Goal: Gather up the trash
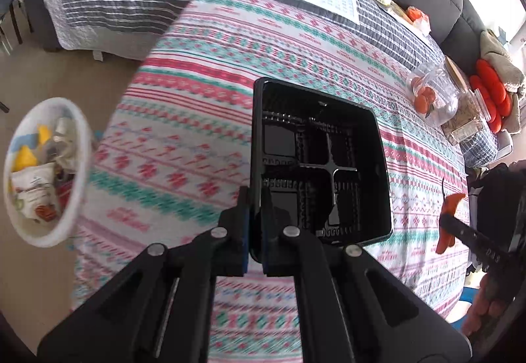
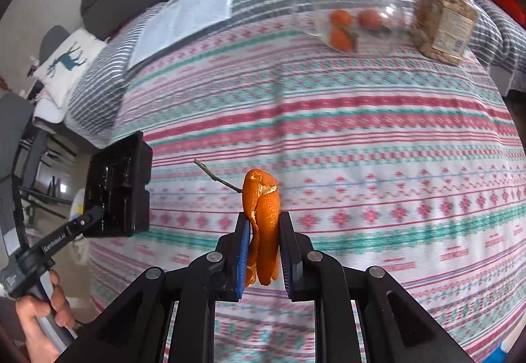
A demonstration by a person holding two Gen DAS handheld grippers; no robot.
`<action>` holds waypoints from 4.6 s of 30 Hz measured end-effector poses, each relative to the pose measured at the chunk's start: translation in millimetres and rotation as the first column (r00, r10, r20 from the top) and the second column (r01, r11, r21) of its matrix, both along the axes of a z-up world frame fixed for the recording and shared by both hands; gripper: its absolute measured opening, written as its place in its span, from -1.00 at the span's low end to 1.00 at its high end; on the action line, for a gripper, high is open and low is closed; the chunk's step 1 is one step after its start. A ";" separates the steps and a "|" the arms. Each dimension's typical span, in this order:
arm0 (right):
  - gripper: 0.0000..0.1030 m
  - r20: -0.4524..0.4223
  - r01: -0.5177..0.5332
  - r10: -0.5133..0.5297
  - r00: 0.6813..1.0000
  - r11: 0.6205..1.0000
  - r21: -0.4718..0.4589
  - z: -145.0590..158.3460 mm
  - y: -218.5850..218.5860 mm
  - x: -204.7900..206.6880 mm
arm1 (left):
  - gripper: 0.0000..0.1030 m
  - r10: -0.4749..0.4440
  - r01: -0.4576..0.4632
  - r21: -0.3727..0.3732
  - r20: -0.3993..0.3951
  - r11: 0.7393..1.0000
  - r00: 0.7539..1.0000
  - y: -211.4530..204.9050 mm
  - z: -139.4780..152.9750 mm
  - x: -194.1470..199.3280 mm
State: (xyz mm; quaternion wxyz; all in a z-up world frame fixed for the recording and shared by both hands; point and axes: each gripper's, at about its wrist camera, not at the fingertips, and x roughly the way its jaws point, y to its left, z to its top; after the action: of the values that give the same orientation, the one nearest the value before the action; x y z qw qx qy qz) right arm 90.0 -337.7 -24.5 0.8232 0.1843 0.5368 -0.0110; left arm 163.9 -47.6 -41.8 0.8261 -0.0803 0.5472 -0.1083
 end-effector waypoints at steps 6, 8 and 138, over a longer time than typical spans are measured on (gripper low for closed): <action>-0.66 0.027 -0.062 0.062 0.998 0.998 0.014 7.7 41.4 12.9 | -0.88 0.039 -0.039 0.001 0.021 0.999 0.999 42.0 12.3 -9.0; -0.66 0.032 -0.083 0.082 0.996 0.996 0.020 9.0 55.4 19.1 | -0.88 0.052 -0.052 0.005 0.027 0.999 0.998 54.8 14.1 -11.3; 1.00 0.327 -0.091 0.204 0.923 0.940 -0.327 48.9 161.1 -147.3 | 0.99 0.065 -0.156 0.213 0.384 0.965 0.921 101.6 50.0 -200.3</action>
State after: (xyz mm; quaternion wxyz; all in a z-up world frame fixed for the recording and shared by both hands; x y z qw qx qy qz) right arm -57.3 -176.6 24.4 0.9237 0.0120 0.3830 0.0023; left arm -36.4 54.0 8.2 0.9234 0.0109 0.3835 -0.0078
